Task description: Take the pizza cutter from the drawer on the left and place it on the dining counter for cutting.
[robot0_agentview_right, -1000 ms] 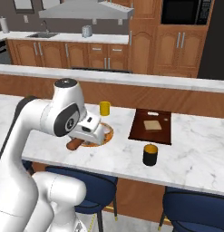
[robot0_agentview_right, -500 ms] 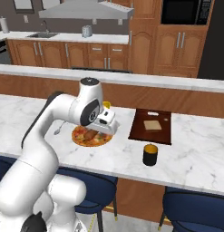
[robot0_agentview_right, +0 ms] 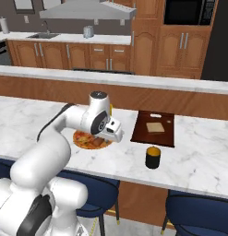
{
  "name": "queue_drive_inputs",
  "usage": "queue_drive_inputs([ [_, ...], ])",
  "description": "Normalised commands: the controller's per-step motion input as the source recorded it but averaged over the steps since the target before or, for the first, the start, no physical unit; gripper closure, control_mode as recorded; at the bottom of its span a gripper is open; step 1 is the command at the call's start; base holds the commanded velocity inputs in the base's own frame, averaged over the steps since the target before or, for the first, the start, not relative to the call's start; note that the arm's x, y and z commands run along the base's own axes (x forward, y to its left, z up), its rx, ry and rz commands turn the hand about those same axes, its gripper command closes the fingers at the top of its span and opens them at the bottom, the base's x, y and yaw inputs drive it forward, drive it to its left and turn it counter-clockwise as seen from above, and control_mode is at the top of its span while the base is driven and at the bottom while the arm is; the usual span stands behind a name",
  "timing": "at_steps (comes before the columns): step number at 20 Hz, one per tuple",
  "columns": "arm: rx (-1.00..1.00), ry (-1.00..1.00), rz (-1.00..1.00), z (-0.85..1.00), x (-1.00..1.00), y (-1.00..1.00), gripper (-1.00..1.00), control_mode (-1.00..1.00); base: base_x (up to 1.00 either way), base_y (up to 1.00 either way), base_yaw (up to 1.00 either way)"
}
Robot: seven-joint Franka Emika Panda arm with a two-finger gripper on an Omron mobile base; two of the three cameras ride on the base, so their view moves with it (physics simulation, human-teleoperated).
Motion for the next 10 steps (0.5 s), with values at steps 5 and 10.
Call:
queue_drive_inputs([
  [5, 0.0, 0.0, 0.0, -0.57, 0.08, -0.28, 1.0, -1.0, 0.0, 0.0, 0.0],
  [10, 0.0, 0.0, 0.0, -0.53, 0.08, -0.09, 1.0, -1.0, 0.0, 0.0, 0.0],
])
